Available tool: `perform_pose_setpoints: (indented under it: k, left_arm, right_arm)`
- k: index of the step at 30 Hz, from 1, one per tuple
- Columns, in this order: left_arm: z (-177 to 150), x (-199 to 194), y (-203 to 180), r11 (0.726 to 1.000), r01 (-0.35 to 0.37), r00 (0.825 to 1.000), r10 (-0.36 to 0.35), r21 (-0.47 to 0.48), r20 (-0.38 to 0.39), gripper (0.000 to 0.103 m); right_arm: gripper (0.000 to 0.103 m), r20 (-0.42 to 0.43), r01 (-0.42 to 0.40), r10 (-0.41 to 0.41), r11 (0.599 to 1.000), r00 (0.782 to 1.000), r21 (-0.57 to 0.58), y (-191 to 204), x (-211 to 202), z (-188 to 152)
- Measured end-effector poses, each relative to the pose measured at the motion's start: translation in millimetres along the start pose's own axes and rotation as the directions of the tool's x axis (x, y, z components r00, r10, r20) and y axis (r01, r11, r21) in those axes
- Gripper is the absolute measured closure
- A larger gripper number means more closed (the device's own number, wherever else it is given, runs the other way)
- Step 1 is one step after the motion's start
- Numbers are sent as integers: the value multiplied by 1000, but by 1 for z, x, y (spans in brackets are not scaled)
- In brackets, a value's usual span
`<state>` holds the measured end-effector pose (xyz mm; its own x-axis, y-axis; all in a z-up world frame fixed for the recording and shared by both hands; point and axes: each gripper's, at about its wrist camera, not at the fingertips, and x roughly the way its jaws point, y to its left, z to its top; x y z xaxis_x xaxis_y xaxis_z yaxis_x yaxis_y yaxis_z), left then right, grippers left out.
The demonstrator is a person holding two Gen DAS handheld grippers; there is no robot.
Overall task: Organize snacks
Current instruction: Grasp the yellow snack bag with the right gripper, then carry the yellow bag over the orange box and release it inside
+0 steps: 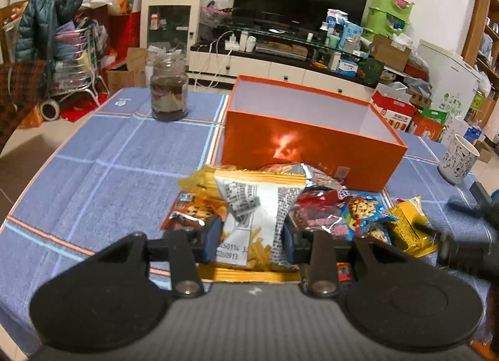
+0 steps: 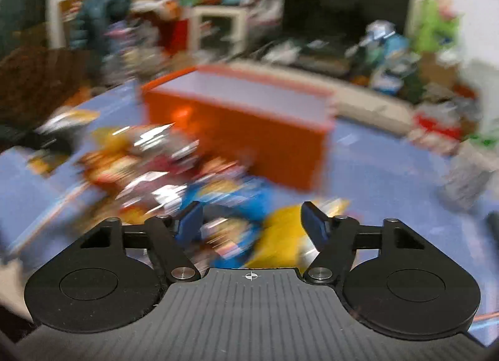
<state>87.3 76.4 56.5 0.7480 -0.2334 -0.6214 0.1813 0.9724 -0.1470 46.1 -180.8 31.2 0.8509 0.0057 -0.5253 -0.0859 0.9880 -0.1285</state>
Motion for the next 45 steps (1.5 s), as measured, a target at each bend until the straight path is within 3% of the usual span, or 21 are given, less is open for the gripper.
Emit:
perform_pose_setpoints:
  k: [1,2,6,9,14,17,20,23,24,25,27,36,40,45]
  left_arm:
    - [1,2,-2,1000,1,1000,-1,7,2,68]
    - [2,3,-4,1000,5,1000,-5,12,4,68]
    - [2,7,-11,1000,17,1000,-17,22,6,68]
    - [2,9,-12,999,24,1000,-24,29,-1,68]
    - [4,9,-12,999,33,999,-33,33,0,68]
    - [4,9,-10,999,29,1000,-29,31,-6,68]
    - [5,9,-7,999,27,1000,-27,26,-4,68]
    - [5,8,-4,999,26,1000,-26,18,-5,68]
    - [4,8,-3,999,28,1000,-28,15,-6,68]
    - [4,8,-2,1000,29,1000,-29,12,-8,68]
    - [3,8,0,1000,27,1000,-27,12,-7,68]
    - [0,8,4,1000,21,1000,-21,7,-16,68]
    - [0,9,6,1000,21,1000,-21,6,-18,68]
    - [-1,11,5,1000,16,1000,-16,15,-21,68]
  right_arm:
    - [26,15,57,-58,998,998,25,-14,4,3]
    - [25,1,78,-79,994,997,70,-29,10,7]
    - [29,-84,45,-29,978,996,205,-57,28,3]
    - [37,-138,24,-2,988,990,153,-49,40,-9]
    - [35,-189,12,7,995,982,100,-30,58,-7]
    - [34,-221,55,-50,998,974,18,-15,70,-8]
    - [40,-244,56,-50,998,968,20,-12,79,-10]
    - [51,-264,61,-52,998,963,25,-18,84,-9]
    - [59,-266,61,-52,998,963,27,-19,85,-9]
    - [68,-265,59,-48,998,963,34,-21,85,-8]
    - [71,-252,52,-37,997,967,53,-25,81,-6]
    - [73,-253,54,-30,995,967,89,-32,80,-5]
    - [73,-190,48,-21,989,982,137,-40,60,7]
    - [73,-32,18,-13,989,999,149,-43,24,43]
